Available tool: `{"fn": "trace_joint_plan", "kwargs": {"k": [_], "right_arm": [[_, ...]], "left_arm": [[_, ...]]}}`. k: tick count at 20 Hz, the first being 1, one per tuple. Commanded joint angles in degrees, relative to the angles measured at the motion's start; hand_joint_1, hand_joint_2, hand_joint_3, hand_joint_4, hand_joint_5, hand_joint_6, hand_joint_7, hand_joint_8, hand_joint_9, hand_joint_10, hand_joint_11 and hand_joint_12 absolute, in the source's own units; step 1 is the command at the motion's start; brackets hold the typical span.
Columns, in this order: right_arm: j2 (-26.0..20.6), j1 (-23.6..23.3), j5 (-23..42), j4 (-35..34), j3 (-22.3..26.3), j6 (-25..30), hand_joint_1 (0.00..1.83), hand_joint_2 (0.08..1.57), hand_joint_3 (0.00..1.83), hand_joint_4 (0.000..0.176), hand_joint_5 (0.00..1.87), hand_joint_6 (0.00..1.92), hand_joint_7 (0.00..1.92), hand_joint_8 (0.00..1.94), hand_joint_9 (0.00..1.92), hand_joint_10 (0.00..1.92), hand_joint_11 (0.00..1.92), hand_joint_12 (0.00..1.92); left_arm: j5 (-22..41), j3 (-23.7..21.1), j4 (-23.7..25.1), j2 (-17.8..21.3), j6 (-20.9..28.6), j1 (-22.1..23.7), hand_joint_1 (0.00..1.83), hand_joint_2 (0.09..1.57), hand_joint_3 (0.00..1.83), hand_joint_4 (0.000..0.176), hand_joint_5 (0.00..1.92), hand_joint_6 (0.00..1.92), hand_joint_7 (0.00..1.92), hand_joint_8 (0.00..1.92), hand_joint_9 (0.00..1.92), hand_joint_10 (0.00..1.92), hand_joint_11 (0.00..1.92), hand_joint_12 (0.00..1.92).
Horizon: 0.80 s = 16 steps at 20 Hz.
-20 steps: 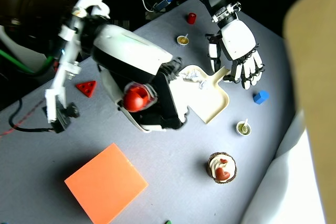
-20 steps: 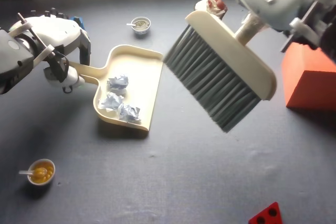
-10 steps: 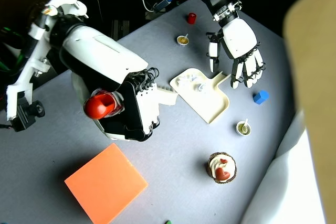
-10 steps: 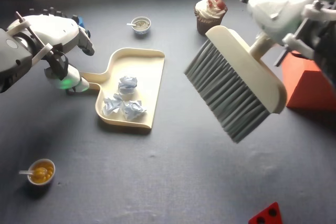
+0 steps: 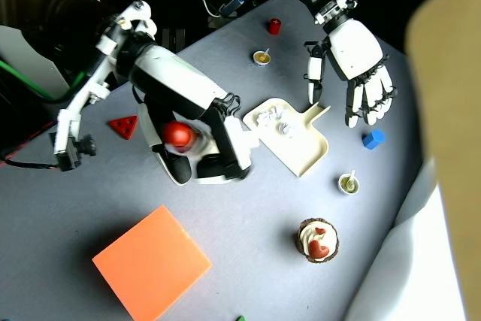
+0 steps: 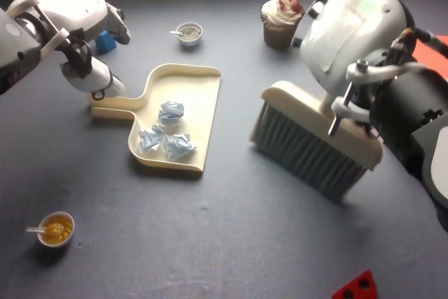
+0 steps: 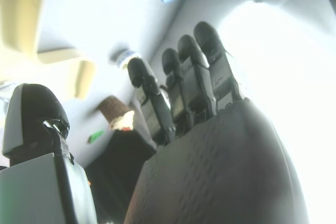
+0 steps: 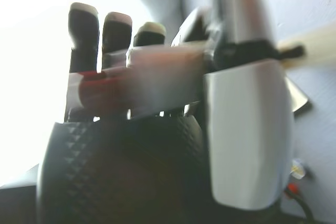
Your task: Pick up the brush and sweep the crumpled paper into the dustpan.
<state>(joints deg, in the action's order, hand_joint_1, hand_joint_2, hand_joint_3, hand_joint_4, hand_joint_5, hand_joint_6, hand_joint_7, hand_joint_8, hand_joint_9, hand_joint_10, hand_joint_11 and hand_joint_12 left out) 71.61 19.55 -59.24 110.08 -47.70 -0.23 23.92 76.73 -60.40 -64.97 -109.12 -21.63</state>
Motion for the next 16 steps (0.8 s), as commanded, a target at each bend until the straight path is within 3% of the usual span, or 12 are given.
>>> {"fn": "trace_joint_plan", "kwargs": {"k": [1, 2, 3, 4, 5, 6, 8, 9, 11, 12, 16], "right_arm": [[-0.03, -0.19, -3.29, 5.18, 0.23, -1.03, 0.74, 0.82, 0.00, 0.007, 0.37, 1.05, 0.34, 1.34, 0.22, 1.58, 0.00, 1.71], [-0.02, -0.18, -3.29, 4.99, 0.65, -1.25, 0.73, 0.84, 0.00, 0.000, 0.37, 0.69, 0.25, 1.04, 0.13, 1.43, 0.00, 1.58], [-0.05, -0.18, -3.29, 4.28, 1.30, -1.95, 0.66, 0.84, 0.00, 0.000, 0.39, 0.28, 0.30, 0.71, 0.19, 1.15, 0.00, 1.55], [-0.28, -0.20, -3.28, 2.94, 2.19, -3.08, 0.67, 0.85, 0.00, 0.000, 0.43, 0.09, 0.39, 0.42, 0.21, 1.03, 0.00, 1.58], [-0.59, -0.35, -3.27, 2.16, 2.67, -3.59, 0.55, 0.88, 0.00, 0.000, 0.36, 0.02, 0.43, 0.16, 0.24, 0.72, 0.00, 1.47], [-1.23, -0.89, -3.16, 0.59, 3.32, -4.78, 0.53, 0.89, 0.00, 0.000, 0.32, 0.00, 0.44, 0.04, 0.32, 0.40, 0.00, 1.31], [-2.78, -2.39, -2.96, -3.67, 4.77, -5.94, 0.50, 0.88, 0.00, 0.000, 0.21, 0.00, 0.35, 0.00, 0.37, 0.07, 0.02, 0.83], [-4.01, -3.23, -2.91, -5.28, 5.89, -6.06, 0.48, 0.87, 0.00, 0.000, 0.15, 0.00, 0.25, 0.00, 0.31, 0.02, 0.06, 0.56], [-7.57, -4.77, -1.93, -8.62, 9.00, -5.61, 0.50, 0.84, 0.00, 0.000, 0.12, 0.00, 0.21, 0.00, 0.23, 0.00, 0.13, 0.27], [-11.13, -6.05, 0.16, -11.08, 11.68, -3.82, 0.50, 0.83, 0.00, 0.000, 0.12, 0.00, 0.20, 0.00, 0.22, 0.00, 0.16, 0.18], [-19.72, -6.88, 11.18, -8.62, 16.55, 5.62, 0.44, 0.84, 0.00, 0.000, 0.10, 0.00, 0.15, 0.00, 0.17, 0.00, 0.16, 0.14]], "left_arm": [[3.46, 0.35, 2.45, 0.60, -0.23, 1.09, 0.98, 1.00, 0.00, 0.024, 0.70, 0.01, 0.36, 0.00, 0.29, 0.00, 0.09, 0.45], [3.45, 0.33, 2.46, 0.61, -0.26, 1.51, 0.98, 0.99, 0.00, 0.016, 0.72, 0.01, 0.37, 0.01, 0.31, 0.01, 0.11, 0.45], [3.68, 0.29, 2.58, 0.61, -0.45, 2.16, 0.99, 1.00, 0.00, 0.010, 0.71, 0.01, 0.36, 0.00, 0.30, 0.00, 0.11, 0.45], [3.24, 0.32, 2.60, 0.60, -1.66, 3.33, 0.99, 1.00, 0.00, 0.011, 0.71, 0.01, 0.36, 0.00, 0.30, 0.00, 0.11, 0.46], [3.12, 0.42, 2.60, 0.54, -1.98, 4.01, 1.00, 1.00, 0.00, 0.011, 0.73, 0.01, 0.36, 0.00, 0.30, 0.00, 0.12, 0.46], [3.01, 0.44, 2.57, 0.50, -2.97, 5.03, 0.98, 1.00, 0.00, 0.021, 0.73, 0.01, 0.35, 0.00, 0.30, 0.00, 0.12, 0.46], [2.97, 0.33, 2.58, 0.35, -3.24, 6.07, 0.98, 1.01, 0.00, 0.015, 0.73, 0.01, 0.36, 0.01, 0.30, 0.01, 0.12, 0.47], [3.00, 0.10, 2.58, 0.35, -3.44, 6.38, 0.98, 1.01, 0.00, 0.015, 0.73, 0.01, 0.37, 0.01, 0.31, 0.01, 0.12, 0.47], [3.59, -0.57, 2.68, 0.47, -3.68, 6.99, 0.99, 1.01, 0.00, 0.011, 0.73, 0.01, 0.35, 0.00, 0.30, 0.00, 0.10, 0.47], [3.32, -0.89, 3.15, 0.47, -3.69, 7.38, 1.00, 1.01, 0.00, 0.000, 0.73, 0.01, 0.33, 0.00, 0.28, 0.00, 0.10, 0.48], [3.30, -2.22, 3.70, 0.87, -3.69, 7.62, 0.99, 1.01, 0.00, 0.000, 0.73, 0.00, 0.35, 0.01, 0.29, 0.01, 0.10, 0.48]]}}
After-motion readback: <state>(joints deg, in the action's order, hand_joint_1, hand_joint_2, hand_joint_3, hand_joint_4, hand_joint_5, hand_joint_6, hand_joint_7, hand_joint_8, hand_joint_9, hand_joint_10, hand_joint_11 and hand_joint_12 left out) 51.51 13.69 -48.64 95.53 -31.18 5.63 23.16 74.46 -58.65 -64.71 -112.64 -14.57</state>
